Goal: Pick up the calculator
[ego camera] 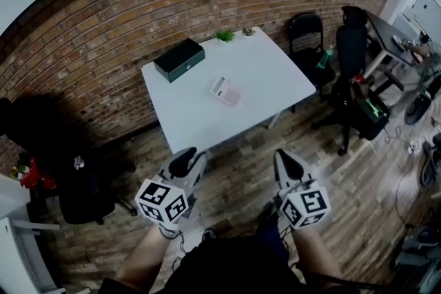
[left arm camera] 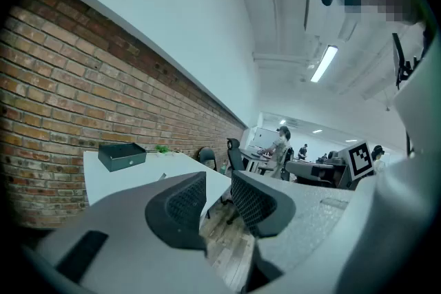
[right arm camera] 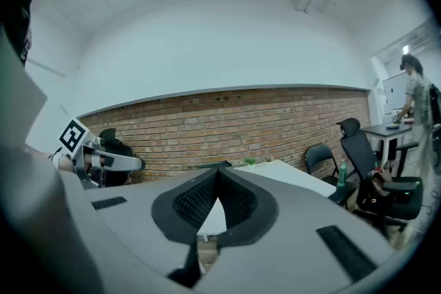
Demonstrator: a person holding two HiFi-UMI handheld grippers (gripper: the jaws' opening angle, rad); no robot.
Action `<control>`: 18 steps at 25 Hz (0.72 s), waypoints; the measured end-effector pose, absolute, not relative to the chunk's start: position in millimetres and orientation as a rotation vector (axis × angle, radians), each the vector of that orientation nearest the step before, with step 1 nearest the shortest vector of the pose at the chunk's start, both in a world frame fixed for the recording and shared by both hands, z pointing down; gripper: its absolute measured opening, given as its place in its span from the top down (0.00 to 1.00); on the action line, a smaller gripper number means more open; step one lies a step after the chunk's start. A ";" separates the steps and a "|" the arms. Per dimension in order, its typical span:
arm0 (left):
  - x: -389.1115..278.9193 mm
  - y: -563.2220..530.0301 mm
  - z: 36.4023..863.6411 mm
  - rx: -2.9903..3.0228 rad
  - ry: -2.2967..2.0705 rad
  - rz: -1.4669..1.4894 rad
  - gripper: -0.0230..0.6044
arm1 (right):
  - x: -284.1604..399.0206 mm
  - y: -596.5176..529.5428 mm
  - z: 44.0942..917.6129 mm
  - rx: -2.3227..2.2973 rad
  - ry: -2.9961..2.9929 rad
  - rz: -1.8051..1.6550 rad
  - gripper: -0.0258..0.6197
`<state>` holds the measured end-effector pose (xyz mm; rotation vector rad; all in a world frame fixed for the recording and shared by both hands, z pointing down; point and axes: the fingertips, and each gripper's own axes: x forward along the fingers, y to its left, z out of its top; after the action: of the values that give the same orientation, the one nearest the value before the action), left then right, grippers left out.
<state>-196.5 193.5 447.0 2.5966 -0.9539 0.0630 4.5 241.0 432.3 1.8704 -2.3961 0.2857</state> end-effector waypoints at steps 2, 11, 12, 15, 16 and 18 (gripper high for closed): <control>-217.2 200.2 439.4 2.603 -0.973 0.031 0.78 | -14.7 251.1 422.2 1.875 -2.393 0.232 0.96; -240.6 258.0 421.8 2.616 -0.937 -0.014 0.78 | -50.6 310.2 409.3 1.902 -2.390 0.201 0.96; -242.2 261.6 420.3 2.625 -0.938 -0.009 0.79 | -51.5 314.9 410.7 1.904 -2.392 0.210 0.96; -254.1 267.7 415.3 2.628 -0.956 -0.017 0.79 | -57.7 323.0 416.1 1.905 -2.398 0.252 0.96; -259.1 270.7 414.7 2.626 -0.959 -0.025 0.78 | -59.7 325.3 416.0 1.910 -2.398 0.253 0.96; -268.5 276.3 413.3 2.632 -0.961 -0.036 0.79 | -64.0 329.5 409.8 1.925 -2.406 0.225 0.95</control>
<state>-268.5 276.3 413.3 2.6323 -0.9608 -0.0363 -64.0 329.5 409.8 1.9251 -2.4058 0.2247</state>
